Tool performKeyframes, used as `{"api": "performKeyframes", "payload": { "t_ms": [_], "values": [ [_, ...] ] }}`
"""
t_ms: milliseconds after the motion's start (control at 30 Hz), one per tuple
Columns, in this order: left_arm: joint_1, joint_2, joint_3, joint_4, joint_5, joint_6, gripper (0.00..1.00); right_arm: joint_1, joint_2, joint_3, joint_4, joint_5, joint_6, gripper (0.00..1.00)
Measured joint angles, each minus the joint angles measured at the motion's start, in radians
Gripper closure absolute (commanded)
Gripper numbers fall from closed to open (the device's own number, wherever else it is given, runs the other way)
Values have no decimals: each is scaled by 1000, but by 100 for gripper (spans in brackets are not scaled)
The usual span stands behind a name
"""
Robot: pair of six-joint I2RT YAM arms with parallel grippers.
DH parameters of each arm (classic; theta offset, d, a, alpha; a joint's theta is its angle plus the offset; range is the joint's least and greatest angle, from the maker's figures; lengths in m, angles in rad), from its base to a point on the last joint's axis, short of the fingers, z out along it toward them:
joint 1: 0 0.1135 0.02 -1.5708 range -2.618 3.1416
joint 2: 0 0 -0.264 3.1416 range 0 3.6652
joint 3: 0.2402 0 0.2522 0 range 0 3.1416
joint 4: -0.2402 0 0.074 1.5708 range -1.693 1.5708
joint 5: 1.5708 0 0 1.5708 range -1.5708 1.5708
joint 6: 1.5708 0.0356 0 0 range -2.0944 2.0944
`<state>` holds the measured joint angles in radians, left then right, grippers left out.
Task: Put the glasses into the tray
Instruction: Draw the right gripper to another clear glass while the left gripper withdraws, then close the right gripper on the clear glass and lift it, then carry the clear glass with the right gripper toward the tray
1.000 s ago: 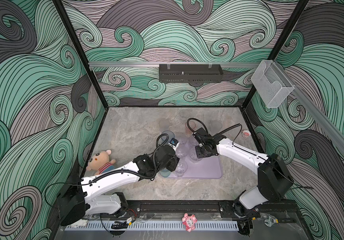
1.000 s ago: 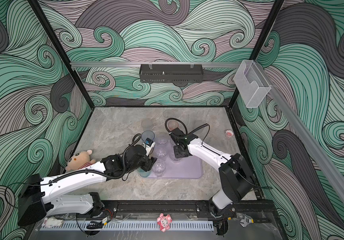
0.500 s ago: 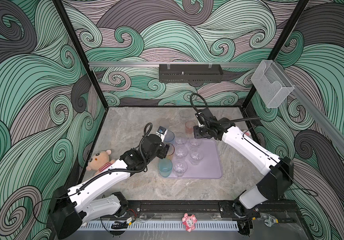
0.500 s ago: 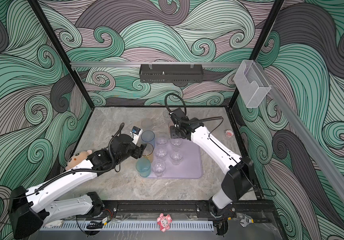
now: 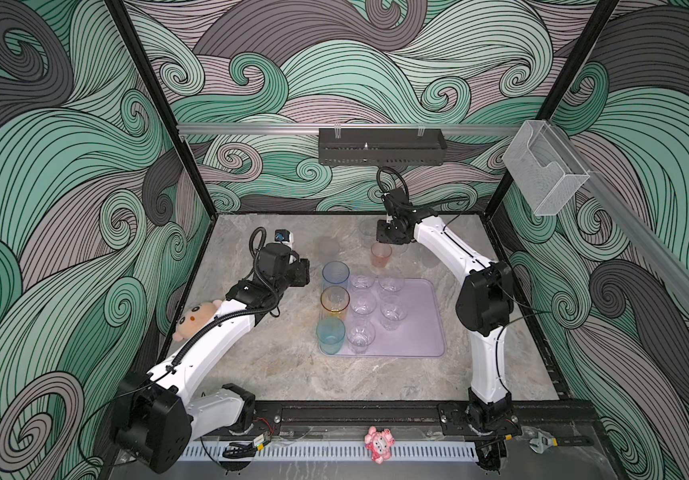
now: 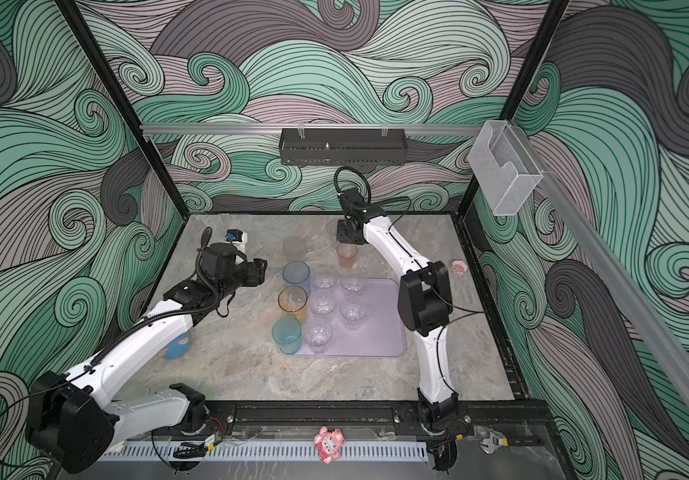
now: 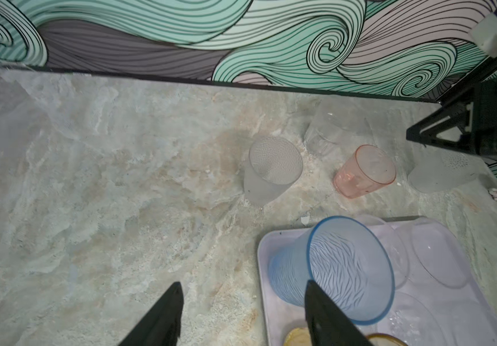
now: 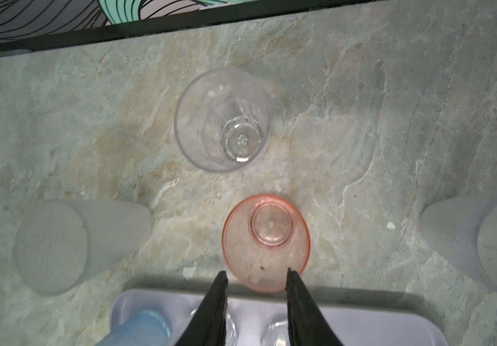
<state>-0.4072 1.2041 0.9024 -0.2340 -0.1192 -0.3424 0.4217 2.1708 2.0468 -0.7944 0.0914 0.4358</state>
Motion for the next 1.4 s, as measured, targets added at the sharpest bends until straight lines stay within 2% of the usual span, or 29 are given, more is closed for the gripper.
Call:
{"api": "performKeyframes", "payload": {
  "t_ms": [200, 333, 567, 933, 1200, 1400],
  "values": [
    [27, 109, 23, -37, 45, -71, 33, -38, 180, 204, 2, -1, 34, 56],
    [42, 158, 61, -81, 91, -78, 33, -50, 288, 321, 3, 3, 50, 55],
    [45, 169, 74, -98, 119, -76, 32, -57, 435, 478, 4, -3, 64, 63],
    [47, 169, 74, -105, 132, -69, 33, -60, 473, 496, 5, -21, 89, 89],
    [47, 169, 74, -106, 130, -65, 33, -62, 463, 486, -3, -23, 92, 94],
    [47, 166, 74, -106, 127, -57, 33, -62, 356, 380, -10, -46, 91, 95]
  ]
}}
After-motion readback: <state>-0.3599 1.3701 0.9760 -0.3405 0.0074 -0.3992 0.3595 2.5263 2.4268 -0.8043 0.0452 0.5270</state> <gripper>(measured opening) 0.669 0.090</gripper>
